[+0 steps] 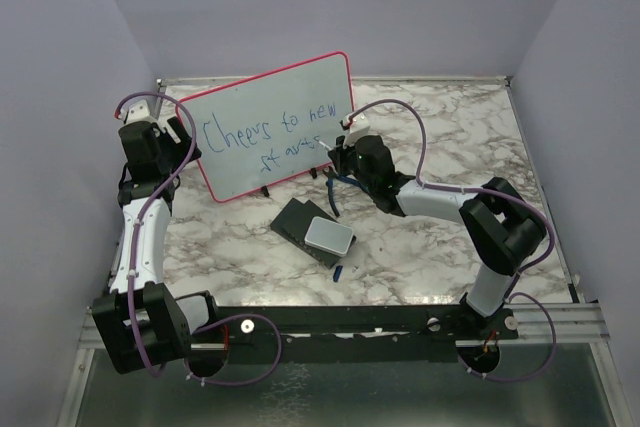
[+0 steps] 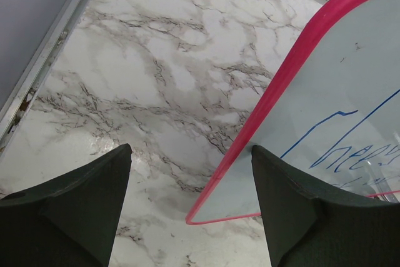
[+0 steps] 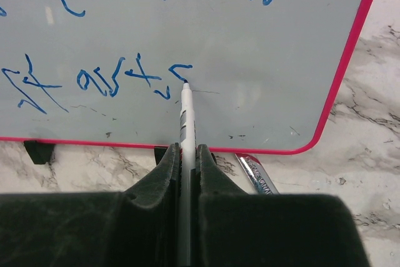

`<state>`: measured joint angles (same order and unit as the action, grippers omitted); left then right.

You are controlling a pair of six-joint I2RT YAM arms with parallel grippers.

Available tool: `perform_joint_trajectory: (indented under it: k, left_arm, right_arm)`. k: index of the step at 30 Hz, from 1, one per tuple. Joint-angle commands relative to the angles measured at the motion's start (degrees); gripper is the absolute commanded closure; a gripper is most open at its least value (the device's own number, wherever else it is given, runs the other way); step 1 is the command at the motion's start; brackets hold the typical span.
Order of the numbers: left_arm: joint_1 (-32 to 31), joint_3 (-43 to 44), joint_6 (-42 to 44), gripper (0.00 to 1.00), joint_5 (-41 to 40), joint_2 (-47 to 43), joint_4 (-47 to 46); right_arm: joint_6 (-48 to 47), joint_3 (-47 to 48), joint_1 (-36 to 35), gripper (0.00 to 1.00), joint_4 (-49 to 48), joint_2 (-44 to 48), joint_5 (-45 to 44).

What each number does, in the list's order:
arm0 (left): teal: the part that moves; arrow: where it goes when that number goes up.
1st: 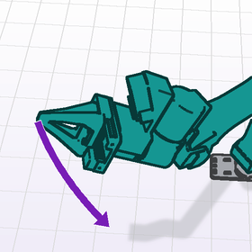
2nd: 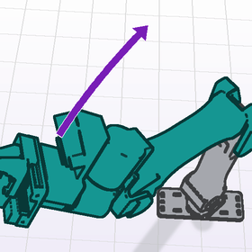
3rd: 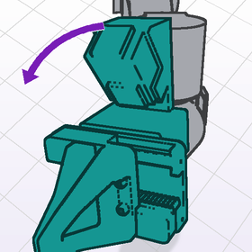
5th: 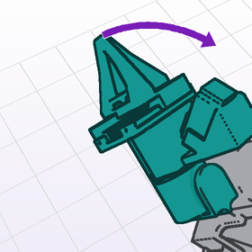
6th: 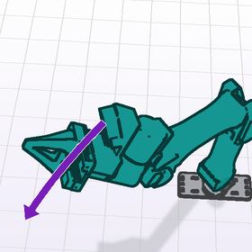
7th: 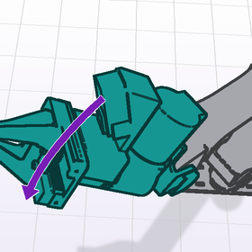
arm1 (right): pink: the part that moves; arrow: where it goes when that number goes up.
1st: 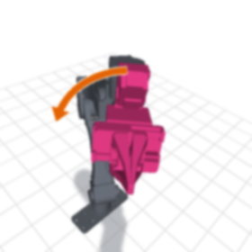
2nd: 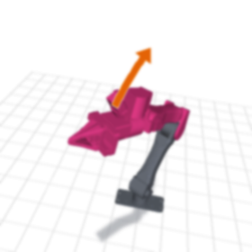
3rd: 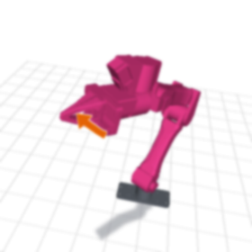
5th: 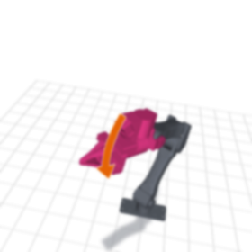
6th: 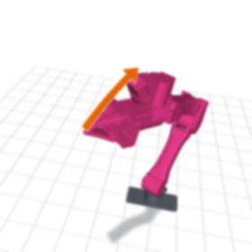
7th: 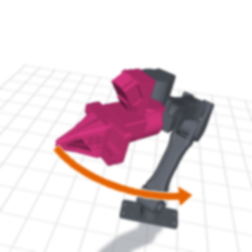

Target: Write a sentence on the whiteboard

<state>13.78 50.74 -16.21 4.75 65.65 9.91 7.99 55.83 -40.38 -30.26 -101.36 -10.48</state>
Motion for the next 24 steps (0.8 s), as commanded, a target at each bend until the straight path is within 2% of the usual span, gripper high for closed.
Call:
perform_joint_trajectory:
  k: [1,10,24]
  left_arm:
    - [-0.1,-0.6,0.7,0.21,1.0,-1.2,-0.8]
    - [-0.2,-0.7,0.7,0.21,1.0,-1.3,-0.9]
    - [-0.2,-0.7,0.7,0.21,0.9,-1.3,-0.9]
  right_arm:
    - [0.5,-1.1,0.3,0.99,1.0,-0.5,-2.9]
    - [1.0,-1.9,0.3,0.99,1.2,-0.5,-2.4]
    - [-0.1,-1.8,0.1,0.99,-0.1,-1.3,4.1]
